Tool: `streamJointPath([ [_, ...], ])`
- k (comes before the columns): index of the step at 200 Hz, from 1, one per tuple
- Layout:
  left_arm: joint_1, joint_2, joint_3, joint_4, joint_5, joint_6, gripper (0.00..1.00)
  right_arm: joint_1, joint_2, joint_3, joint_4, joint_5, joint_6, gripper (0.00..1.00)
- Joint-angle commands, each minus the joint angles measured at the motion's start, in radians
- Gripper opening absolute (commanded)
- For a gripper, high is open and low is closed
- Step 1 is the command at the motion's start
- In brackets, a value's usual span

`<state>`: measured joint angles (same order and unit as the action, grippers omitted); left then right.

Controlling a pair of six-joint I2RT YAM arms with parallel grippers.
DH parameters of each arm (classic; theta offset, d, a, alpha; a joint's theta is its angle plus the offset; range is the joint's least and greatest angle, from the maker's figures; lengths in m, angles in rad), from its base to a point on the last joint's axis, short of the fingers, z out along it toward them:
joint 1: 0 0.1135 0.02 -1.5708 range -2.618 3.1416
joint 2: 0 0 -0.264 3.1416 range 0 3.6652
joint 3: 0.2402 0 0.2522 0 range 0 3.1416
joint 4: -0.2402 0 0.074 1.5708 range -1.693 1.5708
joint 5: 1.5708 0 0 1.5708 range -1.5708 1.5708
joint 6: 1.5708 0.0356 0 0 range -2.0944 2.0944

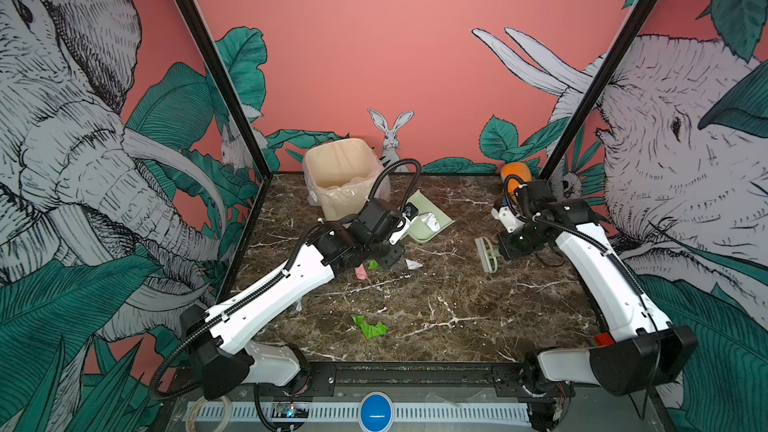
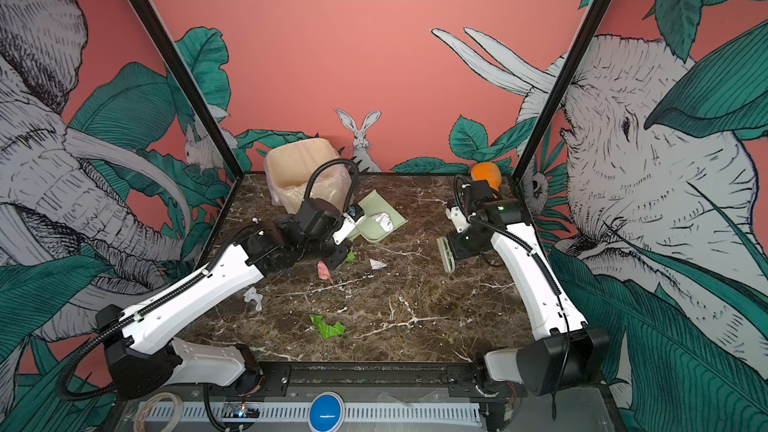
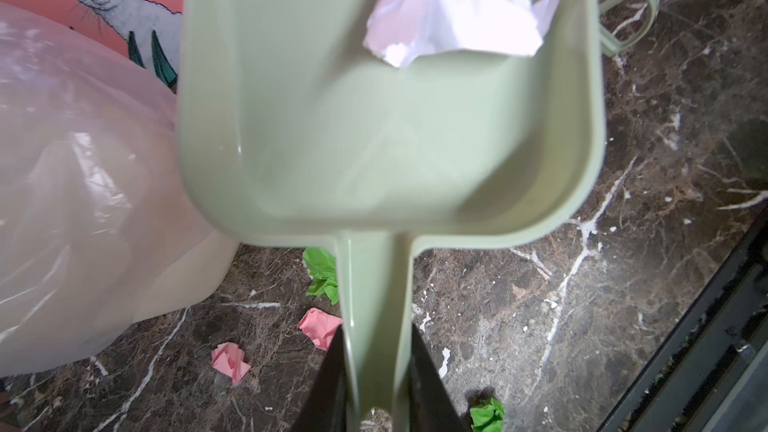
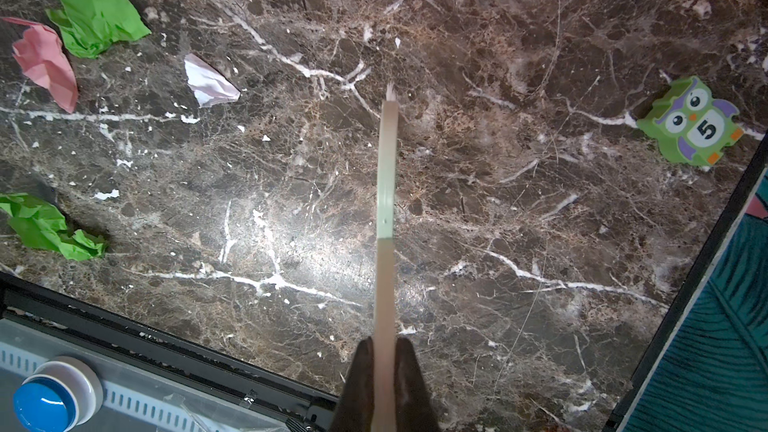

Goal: Sweep away the paper scraps from the table
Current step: 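Carry the loaded dustpan up to the bin with the left gripper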

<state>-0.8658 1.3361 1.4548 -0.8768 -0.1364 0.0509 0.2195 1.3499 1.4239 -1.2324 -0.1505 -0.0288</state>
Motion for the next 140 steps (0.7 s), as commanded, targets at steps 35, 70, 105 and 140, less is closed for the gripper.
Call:
streamJointPath([
  [35, 0.105, 0.025, 0.272, -0.320, -0.008, -0.009, 0.04, -0.006, -0.024, 0.010, -0.008, -0.033, 0.007, 0.00],
  [70, 0.215, 0.050, 0.369, -0.371, 0.030, 0.004, 0.05, -0.008, -0.024, 0.030, -0.025, -0.030, -0.001, 0.00],
  [105, 0.345, 0.065, 0.417, -0.393, 0.066, 0.026, 0.05, -0.008, -0.020, 0.035, -0.012, -0.036, 0.001, 0.00],
  [140, 0.469, 0.099, 0.467, -0.421, 0.078, 0.050, 0.05, -0.008, 0.002, 0.043, -0.010, -0.040, -0.005, 0.00],
])
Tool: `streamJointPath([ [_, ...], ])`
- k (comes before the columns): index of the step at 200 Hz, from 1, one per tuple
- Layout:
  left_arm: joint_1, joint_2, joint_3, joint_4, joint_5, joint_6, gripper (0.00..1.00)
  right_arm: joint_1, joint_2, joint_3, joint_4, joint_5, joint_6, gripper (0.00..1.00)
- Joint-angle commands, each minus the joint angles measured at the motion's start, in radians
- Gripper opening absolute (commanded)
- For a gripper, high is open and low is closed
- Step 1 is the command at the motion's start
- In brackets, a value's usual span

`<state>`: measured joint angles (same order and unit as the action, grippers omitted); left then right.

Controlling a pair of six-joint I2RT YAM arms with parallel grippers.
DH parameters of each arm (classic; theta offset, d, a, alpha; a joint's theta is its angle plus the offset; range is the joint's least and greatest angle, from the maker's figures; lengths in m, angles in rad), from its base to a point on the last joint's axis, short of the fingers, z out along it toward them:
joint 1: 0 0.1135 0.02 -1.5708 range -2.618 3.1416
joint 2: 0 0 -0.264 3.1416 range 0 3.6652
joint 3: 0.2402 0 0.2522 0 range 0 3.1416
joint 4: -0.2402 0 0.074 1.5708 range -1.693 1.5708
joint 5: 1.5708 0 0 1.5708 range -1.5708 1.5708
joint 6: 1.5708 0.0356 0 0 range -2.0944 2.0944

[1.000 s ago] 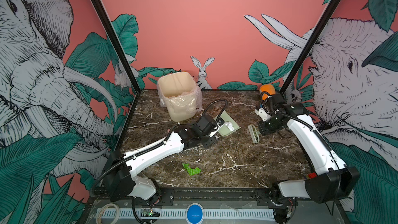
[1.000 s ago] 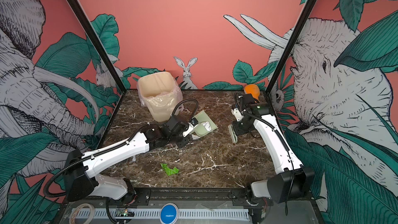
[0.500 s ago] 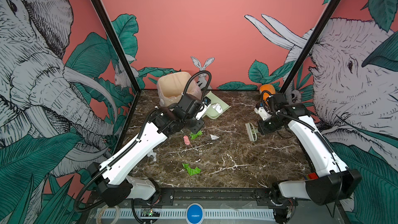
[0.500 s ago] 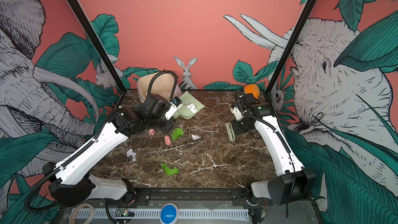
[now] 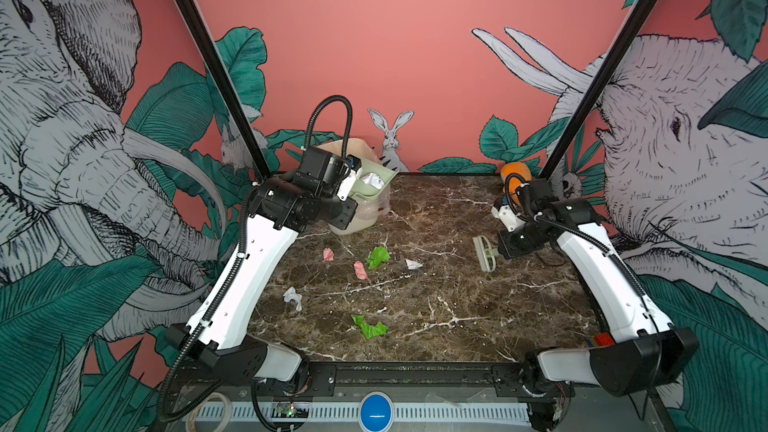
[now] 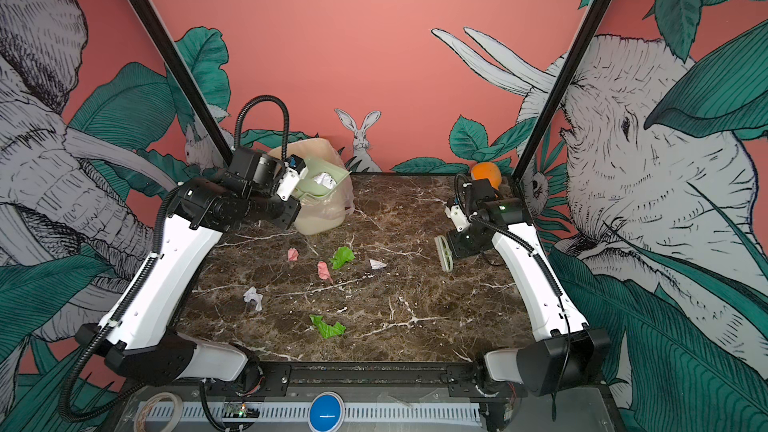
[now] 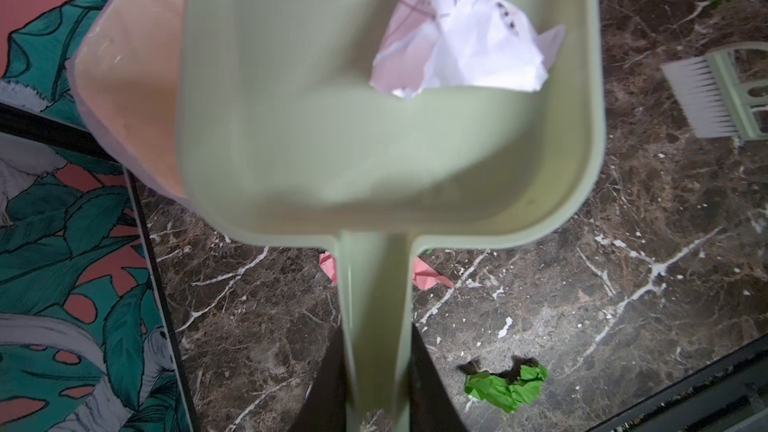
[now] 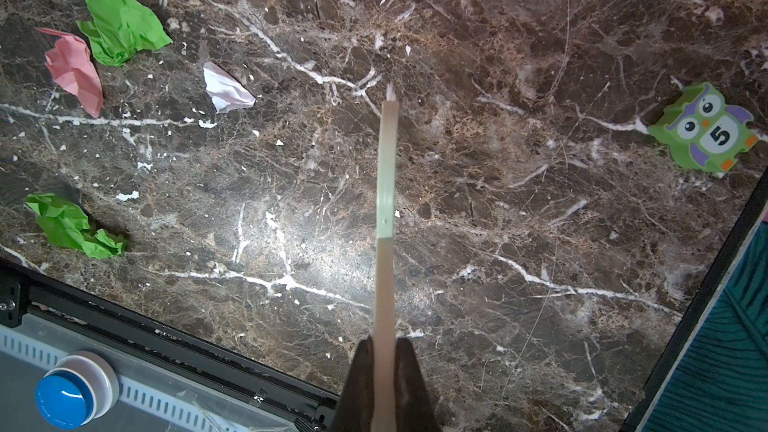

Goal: Sweep away the paper scraps from the table
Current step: 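Carry the loaded dustpan up to the bin with the left gripper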

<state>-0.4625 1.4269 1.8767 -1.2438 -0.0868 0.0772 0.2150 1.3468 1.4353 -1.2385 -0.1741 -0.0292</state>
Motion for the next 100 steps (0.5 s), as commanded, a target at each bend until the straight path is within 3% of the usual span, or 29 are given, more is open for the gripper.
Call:
streamJointPath([
  [1, 0.068, 0.009, 0.046, -0.054, 0.028, 0.025, 0.05, -0.003, 0.007, 0.032, -0.004, -0.017, -0.004, 0.00],
  [40, 0.179, 0.024, 0.045, -0.062, 0.022, 0.050, 0.05, -0.003, 0.026, 0.058, -0.013, -0.033, -0.012, 0.00],
  [100, 0.256, 0.099, 0.096, -0.063, -0.119, 0.116, 0.05, -0.005, 0.048, 0.088, -0.043, -0.042, -0.041, 0.00],
])
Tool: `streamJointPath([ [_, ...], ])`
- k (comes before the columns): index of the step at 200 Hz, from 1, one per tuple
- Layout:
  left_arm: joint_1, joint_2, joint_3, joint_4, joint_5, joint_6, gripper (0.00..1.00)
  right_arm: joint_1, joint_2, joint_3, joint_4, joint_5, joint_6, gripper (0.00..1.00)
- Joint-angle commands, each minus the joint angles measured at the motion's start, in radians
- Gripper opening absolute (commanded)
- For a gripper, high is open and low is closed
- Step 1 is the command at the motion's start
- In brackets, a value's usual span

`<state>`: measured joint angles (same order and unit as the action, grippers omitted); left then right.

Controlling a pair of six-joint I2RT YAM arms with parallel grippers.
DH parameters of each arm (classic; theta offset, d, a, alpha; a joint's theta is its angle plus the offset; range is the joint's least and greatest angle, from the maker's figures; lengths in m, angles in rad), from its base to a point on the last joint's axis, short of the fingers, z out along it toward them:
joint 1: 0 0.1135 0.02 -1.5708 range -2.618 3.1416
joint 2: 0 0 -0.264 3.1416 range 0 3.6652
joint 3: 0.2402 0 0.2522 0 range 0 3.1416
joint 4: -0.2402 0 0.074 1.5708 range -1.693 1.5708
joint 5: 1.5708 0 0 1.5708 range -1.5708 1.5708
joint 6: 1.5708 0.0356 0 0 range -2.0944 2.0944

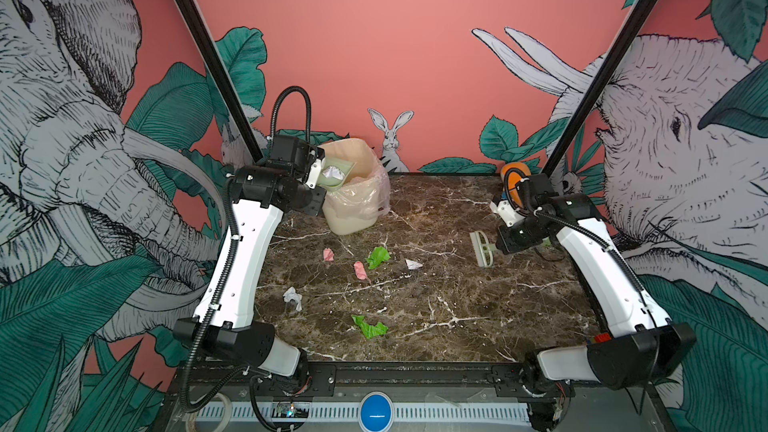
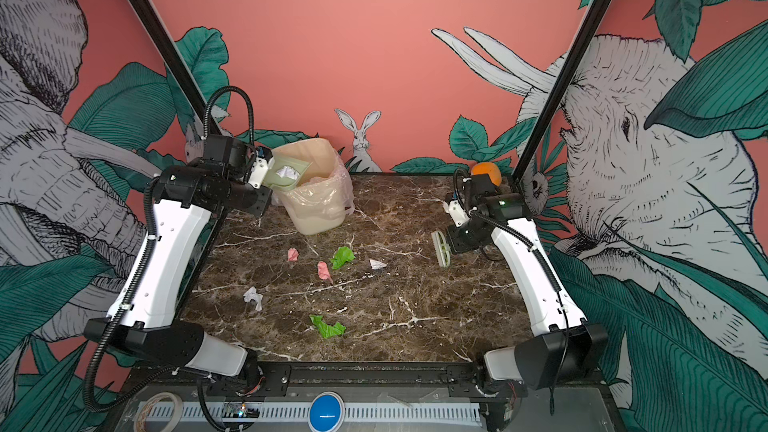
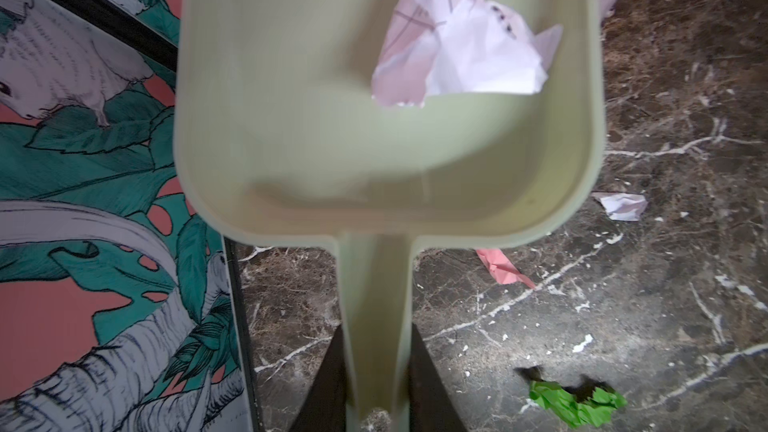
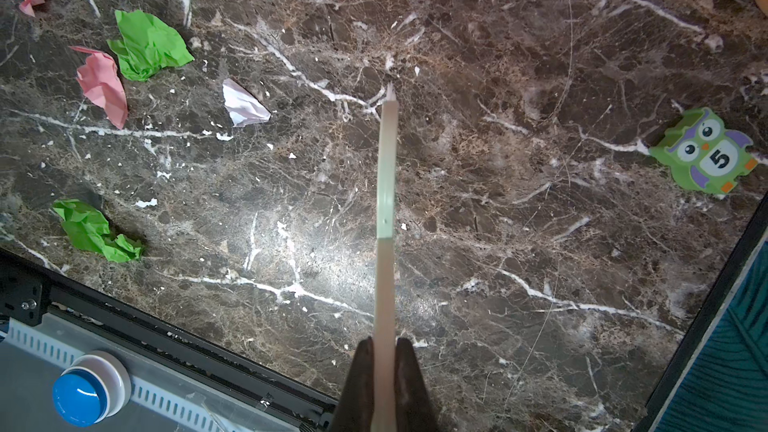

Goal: Sweep away the paper scraps from the table
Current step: 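Carry the loaded dustpan up to the bin with the left gripper, then tip the dustpan over the bin opening with the left gripper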

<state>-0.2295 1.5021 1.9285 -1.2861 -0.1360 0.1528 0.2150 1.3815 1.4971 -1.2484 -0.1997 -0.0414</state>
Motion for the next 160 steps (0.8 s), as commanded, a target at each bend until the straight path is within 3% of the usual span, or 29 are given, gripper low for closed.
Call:
streamJointPath([
  [1, 0.024, 0.025, 0.047, -0.020, -0.071, 0.041, 0.05, -0.005, 0.014, 0.027, -0.034, -0.016, -0.029, 0.00],
  [87, 0.029, 0.180, 0.191, 0.005, -0.290, 0.214, 0.05, -0.005, 0.021, 0.040, -0.049, -0.030, -0.040, 0.00],
  [160, -0.080, 0.243, 0.177, 0.070, -0.488, 0.353, 0.04, -0.005, 0.014, 0.042, -0.056, -0.046, -0.025, 0.00],
])
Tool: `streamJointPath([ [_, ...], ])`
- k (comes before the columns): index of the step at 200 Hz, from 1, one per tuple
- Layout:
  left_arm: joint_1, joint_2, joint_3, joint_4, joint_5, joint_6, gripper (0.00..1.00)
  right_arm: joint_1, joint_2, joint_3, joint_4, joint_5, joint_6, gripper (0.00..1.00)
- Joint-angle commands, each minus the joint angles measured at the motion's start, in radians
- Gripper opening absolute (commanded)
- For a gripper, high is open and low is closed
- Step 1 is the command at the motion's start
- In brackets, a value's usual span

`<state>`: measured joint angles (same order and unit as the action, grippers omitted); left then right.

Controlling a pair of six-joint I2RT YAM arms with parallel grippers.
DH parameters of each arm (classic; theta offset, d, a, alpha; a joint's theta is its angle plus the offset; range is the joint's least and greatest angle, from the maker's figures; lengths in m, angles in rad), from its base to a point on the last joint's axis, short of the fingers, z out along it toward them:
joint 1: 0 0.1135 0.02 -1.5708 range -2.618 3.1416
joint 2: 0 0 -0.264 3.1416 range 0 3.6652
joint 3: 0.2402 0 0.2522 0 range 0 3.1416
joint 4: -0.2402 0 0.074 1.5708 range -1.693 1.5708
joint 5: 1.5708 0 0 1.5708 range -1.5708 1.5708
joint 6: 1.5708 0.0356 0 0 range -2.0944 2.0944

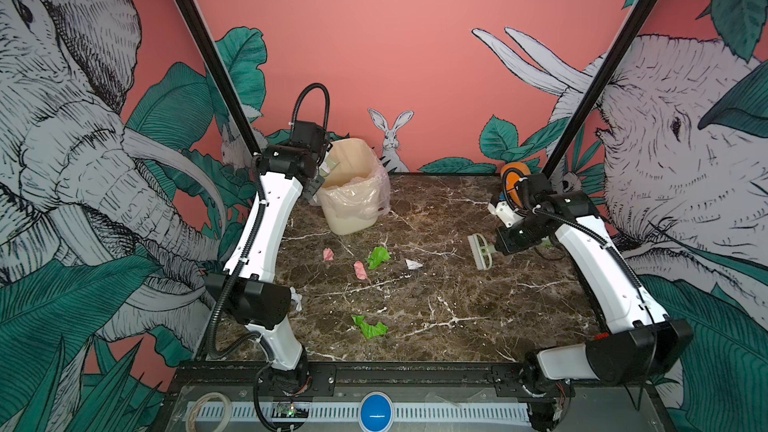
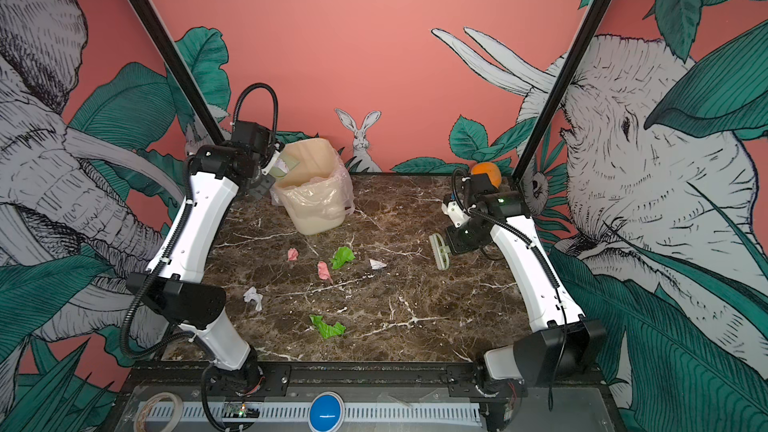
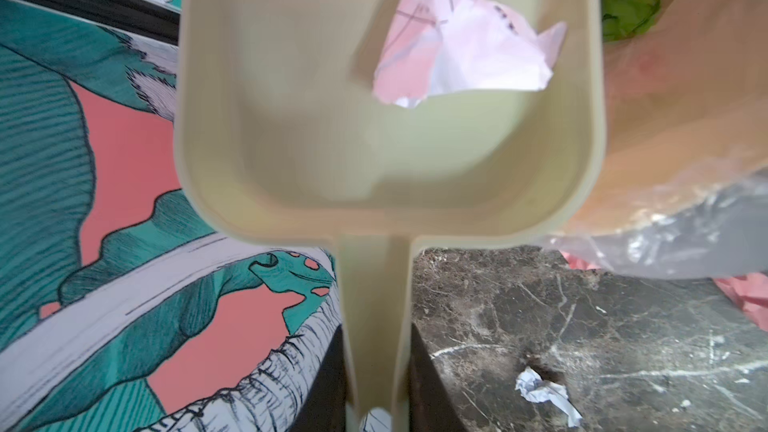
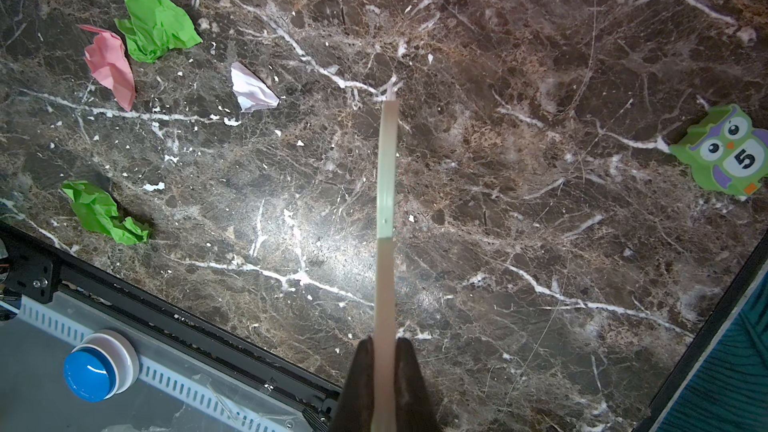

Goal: Sweep away the paper scraps from the table
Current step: 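Tip the dustpan over the bin opening with the left gripper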

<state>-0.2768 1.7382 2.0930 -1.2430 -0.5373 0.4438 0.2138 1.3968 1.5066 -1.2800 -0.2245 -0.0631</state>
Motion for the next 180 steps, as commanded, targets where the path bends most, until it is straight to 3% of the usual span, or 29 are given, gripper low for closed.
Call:
streamJointPath([
  [1, -0.034, 0.007, 0.012, 0.028, -0.089, 0.063, 0.04, -0.005, -0.001, 0.033, -0.025, -0.020, -0.003, 0.00],
  [71, -0.117, 0.025, -0.083, 0.163, -0.340, 0.253, 0.03, -0.004, 0.011, 0.043, -0.025, -0.025, -0.009, 0.00],
  [111, -0.146, -0.001, -0.169, 0.350, -0.475, 0.448, 0.02, -0.005, 0.018, 0.034, -0.012, -0.039, -0.007, 0.00],
  [141, -0.159, -0.012, -0.212, 0.460, -0.516, 0.557, 0.02, -0.005, 0.009, 0.017, -0.003, -0.043, -0.004, 0.00],
  [180, -0.161, -0.005, -0.214, 0.473, -0.527, 0.540, 0.02, -0.004, -0.002, 0.003, 0.006, -0.048, 0.003, 0.00],
])
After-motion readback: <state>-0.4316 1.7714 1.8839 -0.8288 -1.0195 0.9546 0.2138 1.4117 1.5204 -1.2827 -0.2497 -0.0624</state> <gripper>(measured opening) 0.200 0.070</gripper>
